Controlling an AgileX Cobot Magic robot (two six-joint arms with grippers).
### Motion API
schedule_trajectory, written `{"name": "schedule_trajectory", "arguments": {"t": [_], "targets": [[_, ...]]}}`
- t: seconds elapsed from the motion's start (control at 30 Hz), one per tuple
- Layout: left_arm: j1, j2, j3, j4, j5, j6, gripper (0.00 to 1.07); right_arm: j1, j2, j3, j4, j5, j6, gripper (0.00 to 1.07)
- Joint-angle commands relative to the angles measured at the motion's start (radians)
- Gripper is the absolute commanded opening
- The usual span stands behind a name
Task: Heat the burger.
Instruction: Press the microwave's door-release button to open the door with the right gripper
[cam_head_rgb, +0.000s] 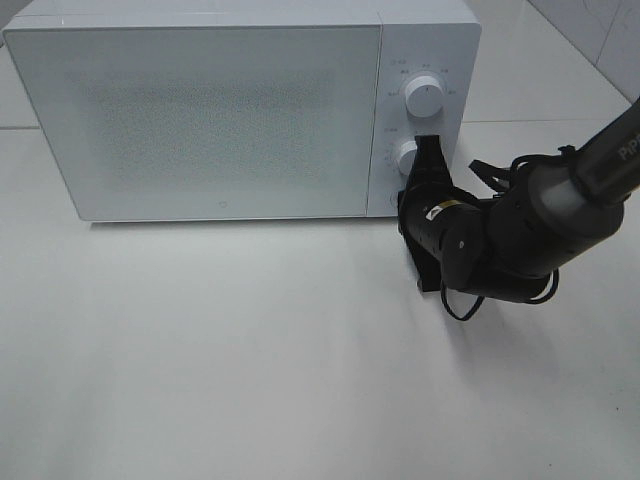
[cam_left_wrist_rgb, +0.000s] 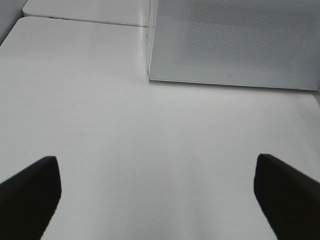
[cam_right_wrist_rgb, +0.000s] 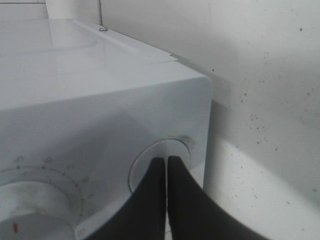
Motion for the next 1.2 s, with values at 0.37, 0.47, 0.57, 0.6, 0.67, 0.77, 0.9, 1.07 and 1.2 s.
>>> {"name": "schedule_trajectory", "arguments": {"t": [0.37, 0.47, 0.57, 0.6, 0.67, 0.77, 0.9, 1.07, 1.2], "targets": [[0.004, -0.007, 0.005, -0.003, 0.0, -0.006, 0.98, 0.011, 0.027, -0.028, 0.029, -0.069, 0.008, 0.0], [0.004, -0.007, 0.005, -0.003, 0.0, -0.006, 0.98, 0.011, 0.027, -0.047, 0.029, -0.073, -0.001, 0.0], [0.004, -0.007, 0.005, -0.003, 0.0, -0.006, 0.98, 0.011, 0.027, -0.06, 0.029, -0.071, -0.009, 0.0], [0.004, -0.007, 0.005, -0.003, 0.0, -0.006, 0.98, 0.011, 0.029, -0.066, 0.029, -0.072, -0.009, 0.0], [0.004, -0.007, 0.005, -0.003, 0.0, -0.006, 0.98, 0.011, 0.03, -0.074, 0.032, -0.077, -0.012, 0.0], [0.004, -0.007, 0.005, -0.003, 0.0, -0.006, 0.98, 0.011, 0.03, -0.078, 0.044, -0.094, -0.021, 0.0], [0.004, -0.007, 0.005, -0.003, 0.0, -0.006, 0.98, 0.011, 0.03, -0.078, 0.051, -0.176, -0.051, 0.0], [0.004, -0.007, 0.005, -0.003, 0.0, -0.006, 0.98, 0.011, 0.03, -0.091, 0.056, -0.258, -0.07, 0.0], [0.004, -0.007, 0.005, -0.003, 0.0, -0.006, 0.98, 0.011, 0.03, -0.116, 0.069, -0.263, -0.091, 0.0]]}}
